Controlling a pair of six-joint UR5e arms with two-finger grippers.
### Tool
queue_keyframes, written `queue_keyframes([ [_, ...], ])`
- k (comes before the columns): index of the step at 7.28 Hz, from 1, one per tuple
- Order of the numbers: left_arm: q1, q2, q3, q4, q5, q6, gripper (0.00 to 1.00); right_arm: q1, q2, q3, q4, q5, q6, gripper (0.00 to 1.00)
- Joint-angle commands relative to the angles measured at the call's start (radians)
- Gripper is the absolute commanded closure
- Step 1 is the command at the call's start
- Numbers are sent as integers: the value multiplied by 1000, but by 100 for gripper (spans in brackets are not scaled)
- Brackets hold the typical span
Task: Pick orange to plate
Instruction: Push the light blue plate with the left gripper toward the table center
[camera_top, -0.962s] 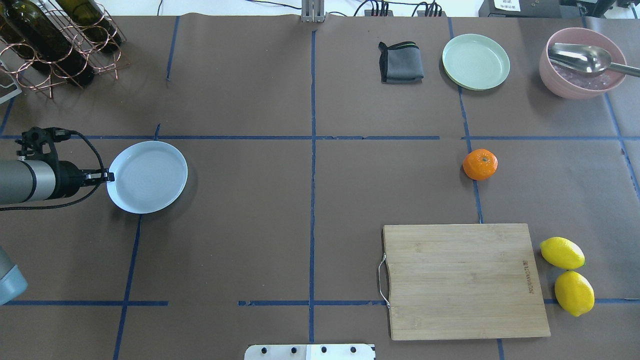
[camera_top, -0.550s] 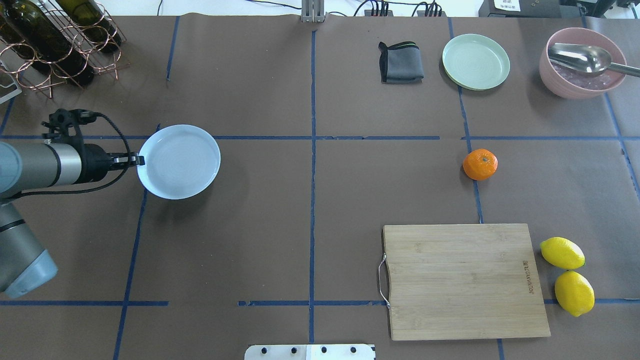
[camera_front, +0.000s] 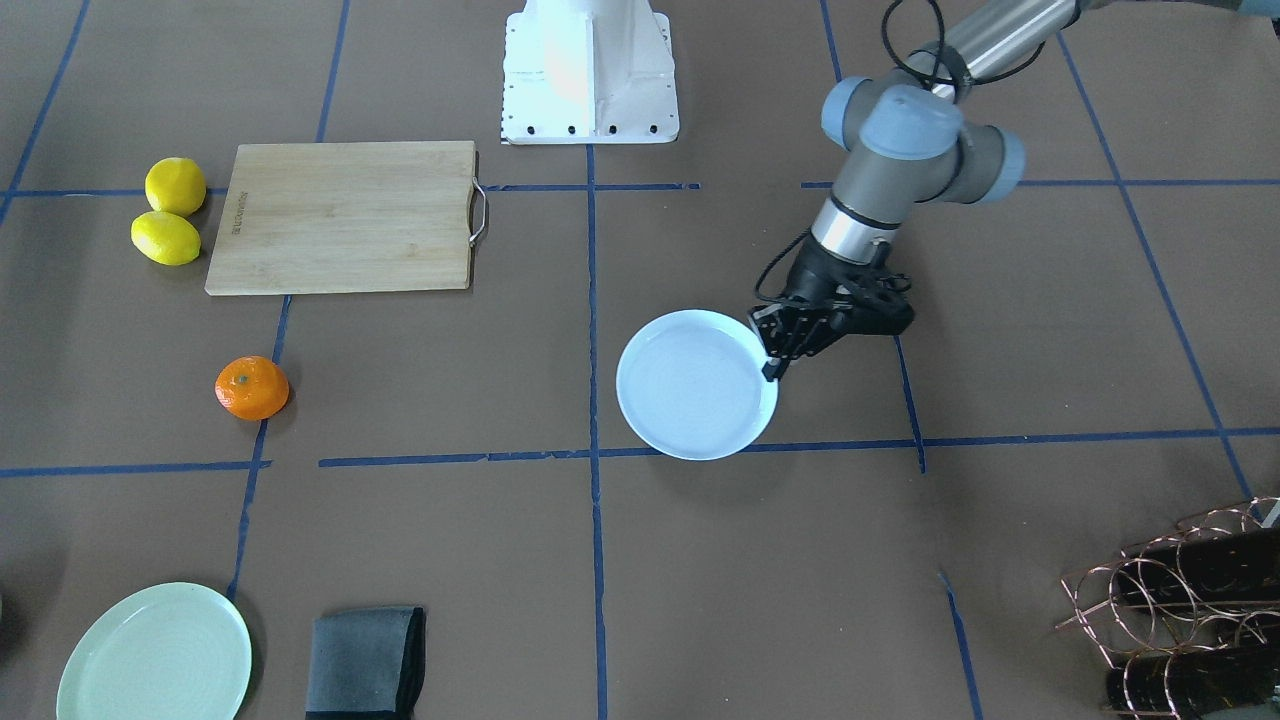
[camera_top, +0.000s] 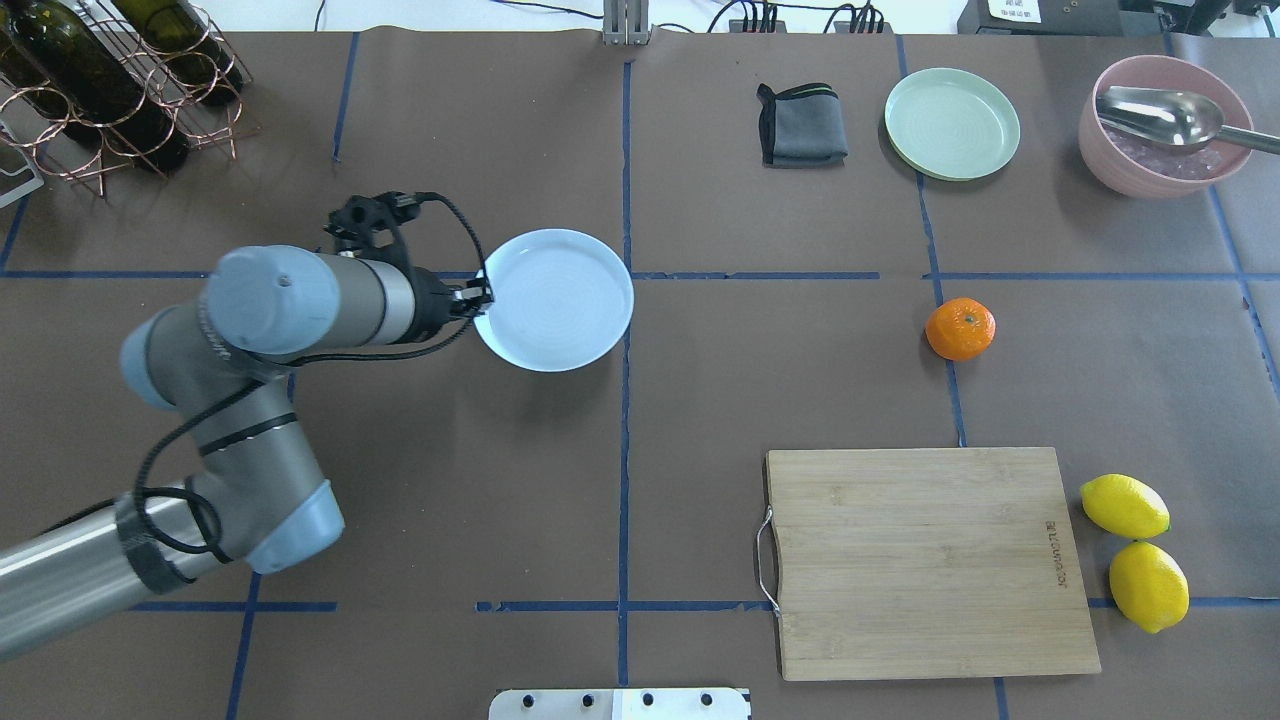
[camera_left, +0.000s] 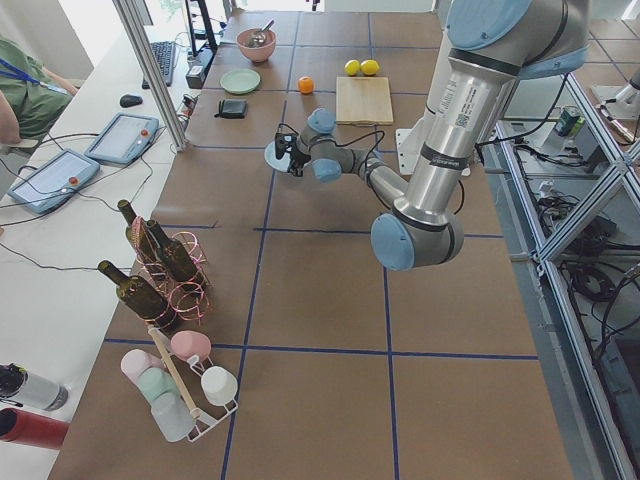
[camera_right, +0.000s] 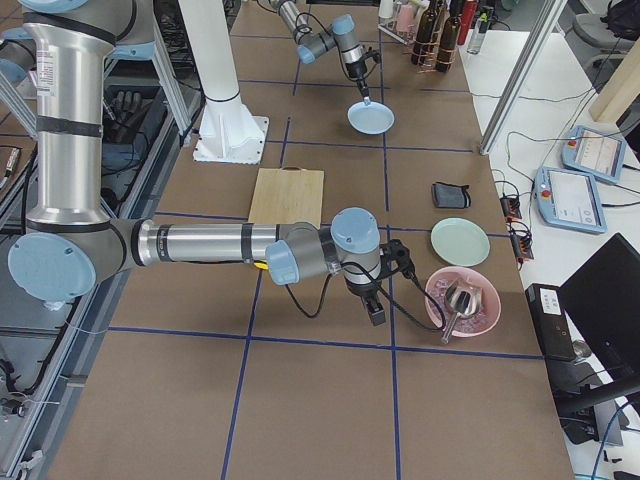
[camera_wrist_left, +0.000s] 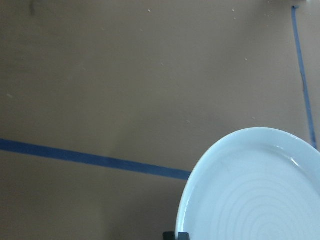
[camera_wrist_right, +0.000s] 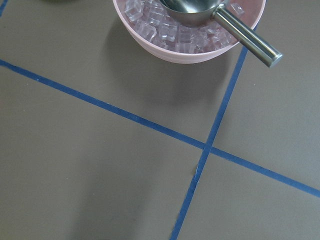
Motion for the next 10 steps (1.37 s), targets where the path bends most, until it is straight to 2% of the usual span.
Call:
queue_keyframes([
  [1,78,-108,81,35,56,-78,100,0,0,-3,0,0,1,0],
  [4,81,-96,90,35,56,-75,100,0,-2,-2,0,-2,0,0],
  [5,84,-90,89,35,58,-74,58,0,-2,-3,0,-2,0,0],
  [6,84,-88,84,35,56,-66,1,0,-2,-3,0,-2,1,0],
  [7,80,-88,63,41,48,-23,0,0,-2,-2,0,-2,1,0],
  [8,69,-72,-22,125,42,85,0,0,-2,-2,0,-2,3,0],
  [10,-67,11,-240,380,-130,309,0,0,-2,6,0,0,1,0],
])
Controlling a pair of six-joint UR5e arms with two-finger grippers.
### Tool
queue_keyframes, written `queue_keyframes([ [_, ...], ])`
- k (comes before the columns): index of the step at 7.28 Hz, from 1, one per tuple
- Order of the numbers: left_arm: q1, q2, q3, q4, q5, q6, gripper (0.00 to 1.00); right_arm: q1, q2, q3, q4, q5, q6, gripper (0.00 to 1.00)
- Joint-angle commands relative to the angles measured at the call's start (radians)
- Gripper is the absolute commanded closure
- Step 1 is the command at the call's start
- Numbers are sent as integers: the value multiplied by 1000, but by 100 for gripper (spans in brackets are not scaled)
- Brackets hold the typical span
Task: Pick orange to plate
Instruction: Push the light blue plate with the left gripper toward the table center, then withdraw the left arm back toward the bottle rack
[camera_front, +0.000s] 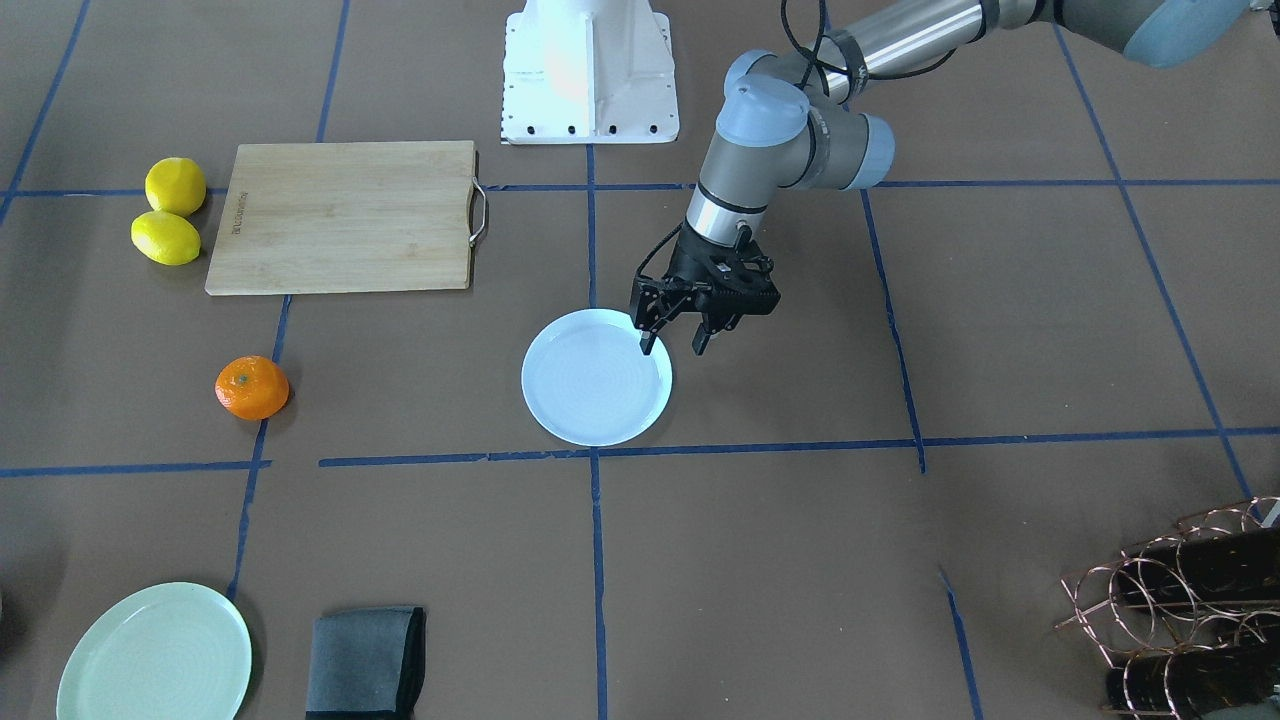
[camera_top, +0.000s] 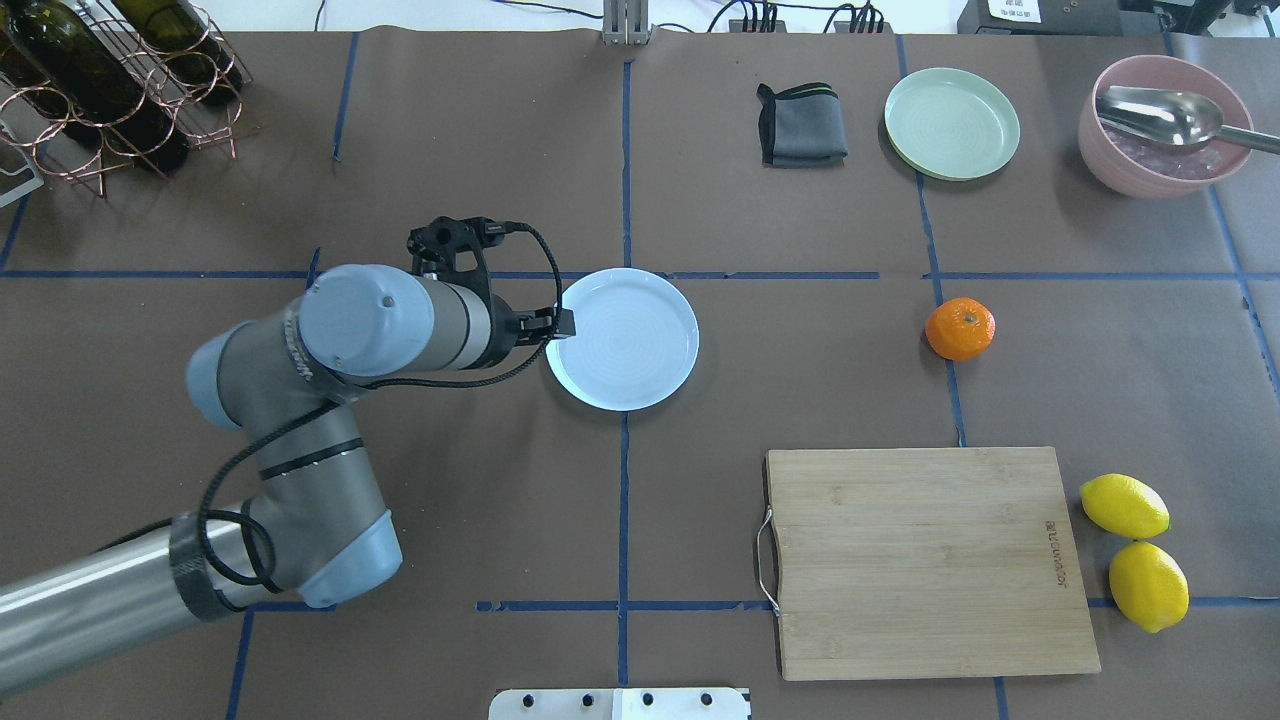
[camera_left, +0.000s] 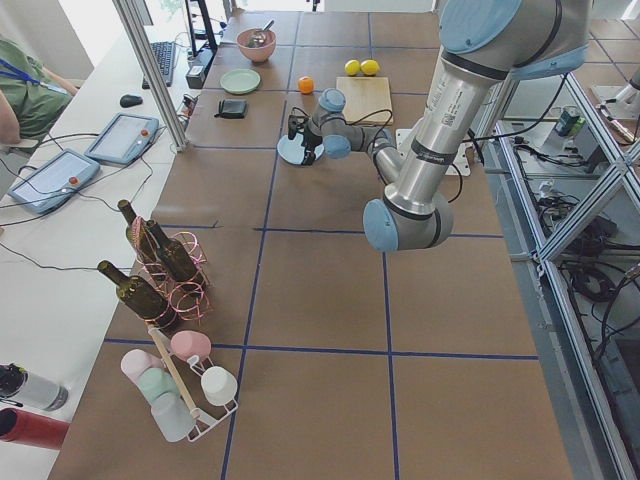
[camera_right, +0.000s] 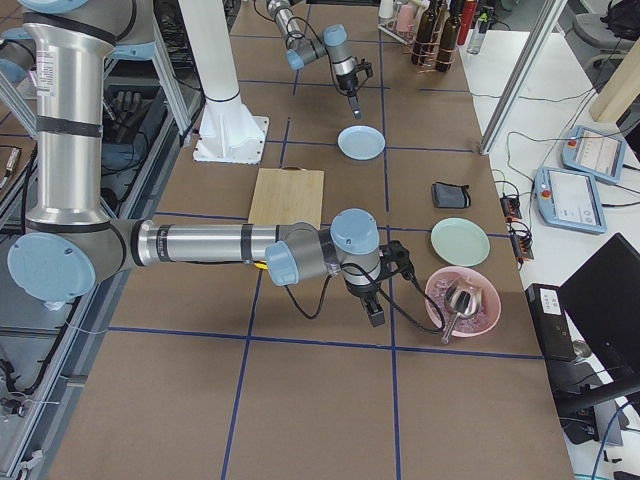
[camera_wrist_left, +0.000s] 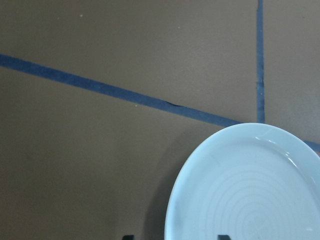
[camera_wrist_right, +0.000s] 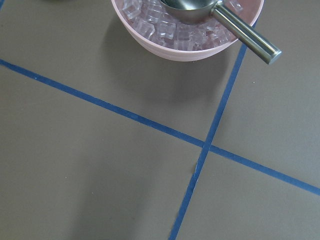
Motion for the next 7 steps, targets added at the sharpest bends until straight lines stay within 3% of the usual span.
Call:
queue_keyframes([
  [1,-158,82,-221,269,-131,350,0,0,0,7,2,1,0,0],
  [3,-406,219,-294,353,-250,717,0,-15,43,8,2,1,1,0],
  [4,-564,288,-271,355,-375,924,0,-17,43,7,2,2,3,0],
  [5,-695,353,-201,358,-522,1116,0,-17,35,7,0,2,0,0],
  [7,-858,473,-66,356,-710,1312,0,-17,31,7,2,4,0,0],
])
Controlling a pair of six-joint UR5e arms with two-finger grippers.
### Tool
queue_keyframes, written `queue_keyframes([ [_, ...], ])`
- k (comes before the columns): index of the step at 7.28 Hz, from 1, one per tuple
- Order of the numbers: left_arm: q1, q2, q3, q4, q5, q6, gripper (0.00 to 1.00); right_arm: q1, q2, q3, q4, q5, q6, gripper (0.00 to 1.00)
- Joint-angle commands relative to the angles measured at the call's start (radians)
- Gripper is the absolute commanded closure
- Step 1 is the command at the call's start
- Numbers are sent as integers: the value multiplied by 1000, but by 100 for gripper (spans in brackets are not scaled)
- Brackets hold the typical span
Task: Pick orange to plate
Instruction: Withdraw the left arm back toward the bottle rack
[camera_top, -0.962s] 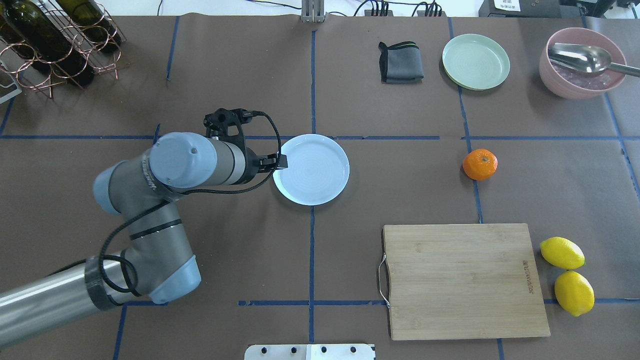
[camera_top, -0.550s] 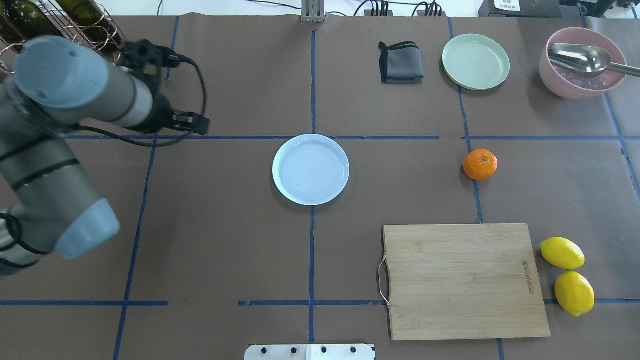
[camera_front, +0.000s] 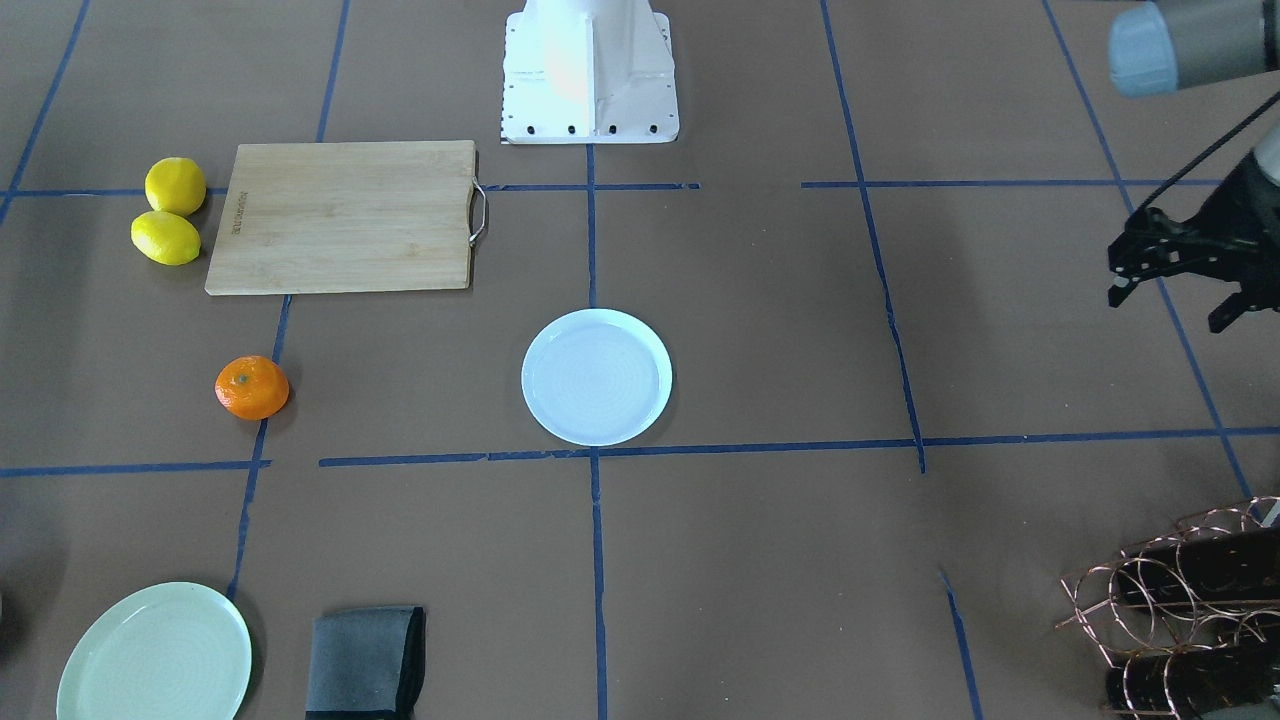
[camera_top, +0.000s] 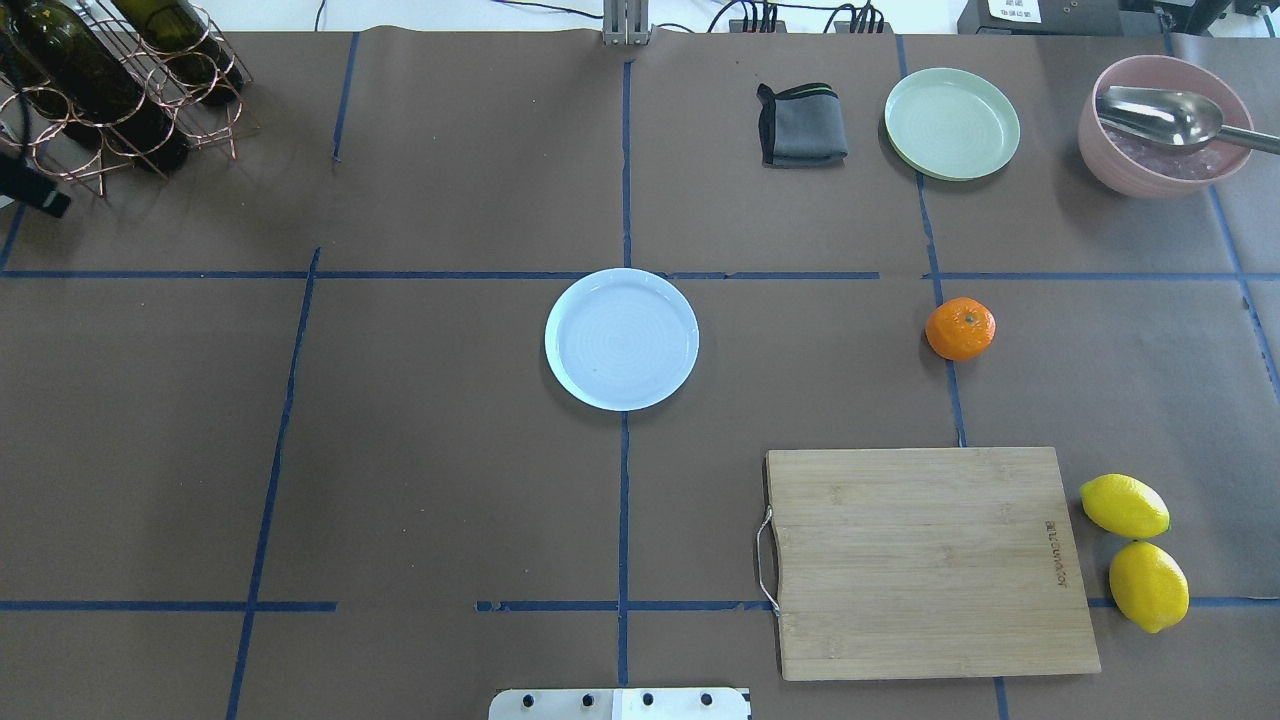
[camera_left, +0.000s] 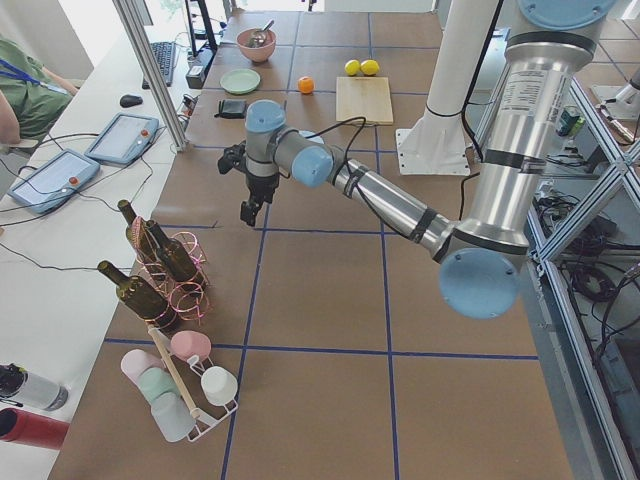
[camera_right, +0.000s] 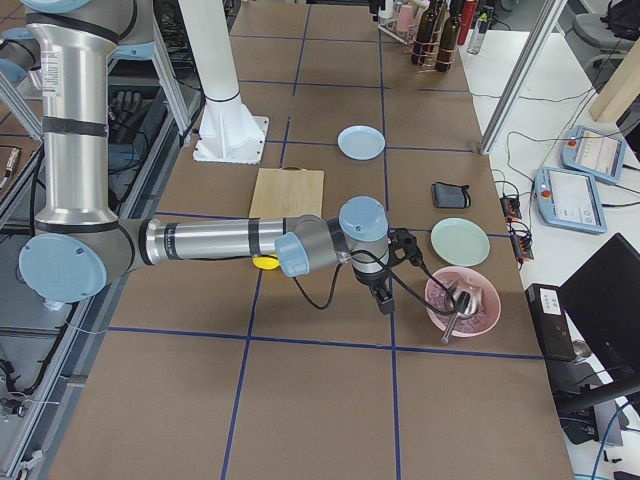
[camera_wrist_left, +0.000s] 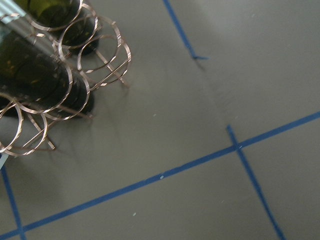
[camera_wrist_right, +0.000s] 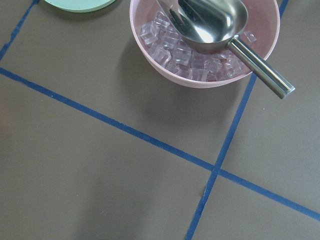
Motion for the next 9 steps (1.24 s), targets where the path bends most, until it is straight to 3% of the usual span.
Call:
queue_keyframes([
  [1,-167,162,104,-7,-133,236,0,-1,-3,1,0,1,0,0],
  [4,-267,276,109,2,-118,237,0,-1,-4,0,-1,2,19,0],
  [5,-269,287,107,2,-34,240,0,-13,2,20,-1,2,85,0],
  [6,-271,275,115,2,50,240,0,-80,9,78,-1,-4,224,0],
  [8,-272,286,100,2,46,244,0,-274,73,121,0,-65,477,0],
  [9,-272,287,97,2,45,244,0,-363,104,117,31,-146,578,0],
])
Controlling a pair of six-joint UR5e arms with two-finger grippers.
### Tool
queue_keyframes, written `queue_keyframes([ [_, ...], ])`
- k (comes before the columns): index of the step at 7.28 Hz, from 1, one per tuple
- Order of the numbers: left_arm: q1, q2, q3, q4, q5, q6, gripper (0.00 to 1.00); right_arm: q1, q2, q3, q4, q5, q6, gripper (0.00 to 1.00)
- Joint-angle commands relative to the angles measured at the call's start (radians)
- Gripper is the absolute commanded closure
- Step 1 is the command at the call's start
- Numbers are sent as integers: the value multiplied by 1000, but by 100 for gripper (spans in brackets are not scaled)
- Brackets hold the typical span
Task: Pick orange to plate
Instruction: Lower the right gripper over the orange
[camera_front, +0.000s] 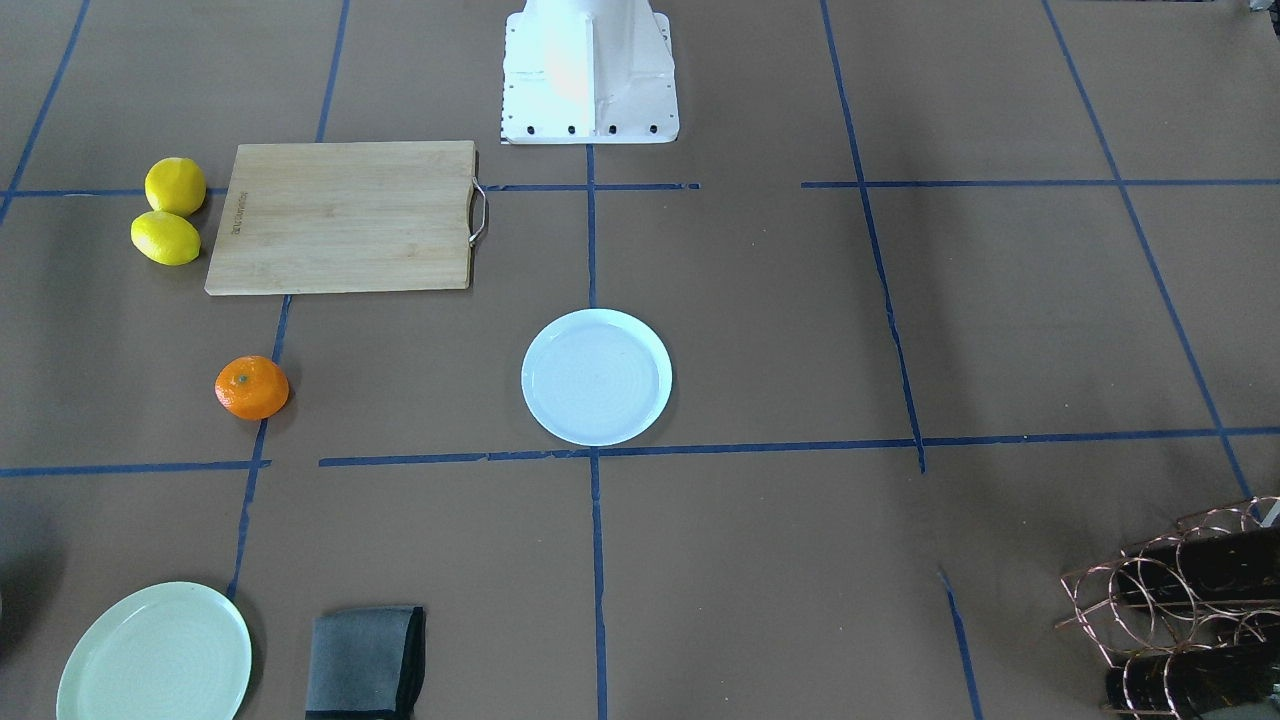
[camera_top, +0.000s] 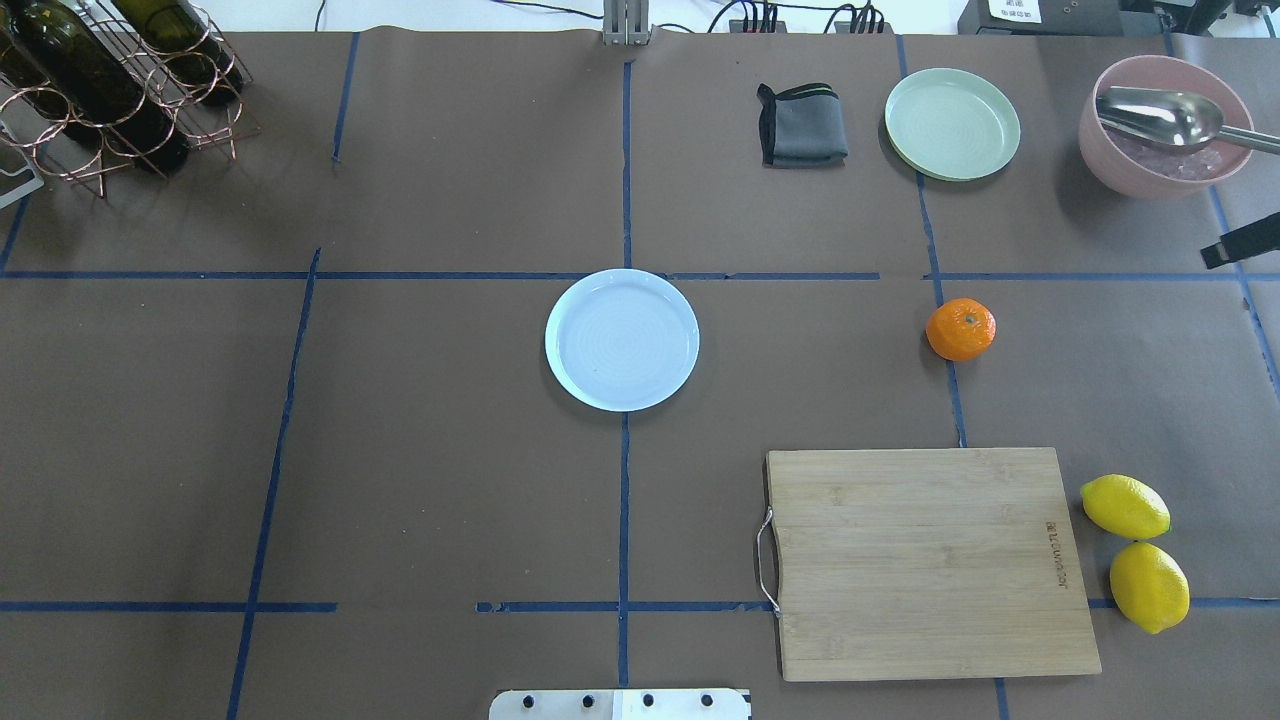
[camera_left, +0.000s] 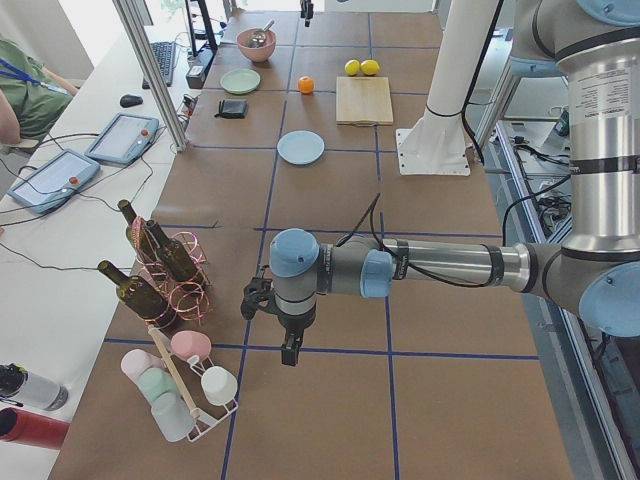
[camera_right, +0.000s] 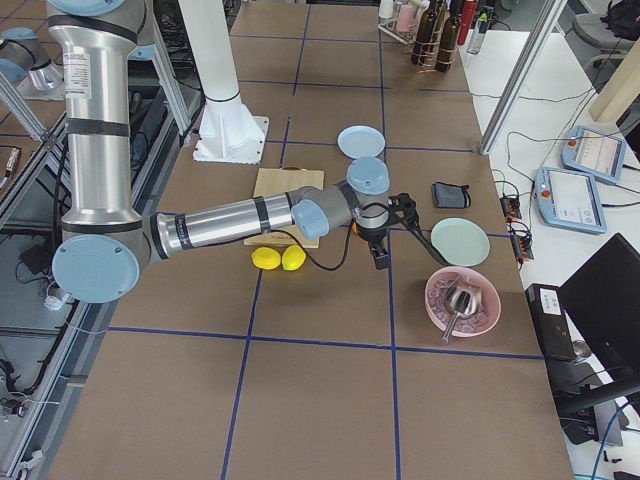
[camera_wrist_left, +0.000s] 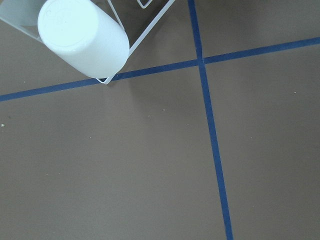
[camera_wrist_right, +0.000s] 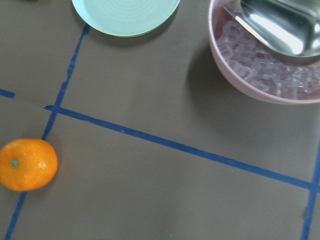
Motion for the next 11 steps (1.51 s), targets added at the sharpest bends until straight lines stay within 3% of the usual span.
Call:
queue_keyframes([
  [1,-1,1,-10,0,3,0,0,-200,70,-2,80,-132,265,0],
  [3,-1,-2,-10,-2,1,0,0,-357,156,-25,95,-273,432,0],
  [4,-1,-2,-10,-3,1,0,0,-388,180,-52,95,-298,447,0],
  [11,-2,-5,-12,-6,1,0,0,-466,184,-131,96,-377,446,0],
])
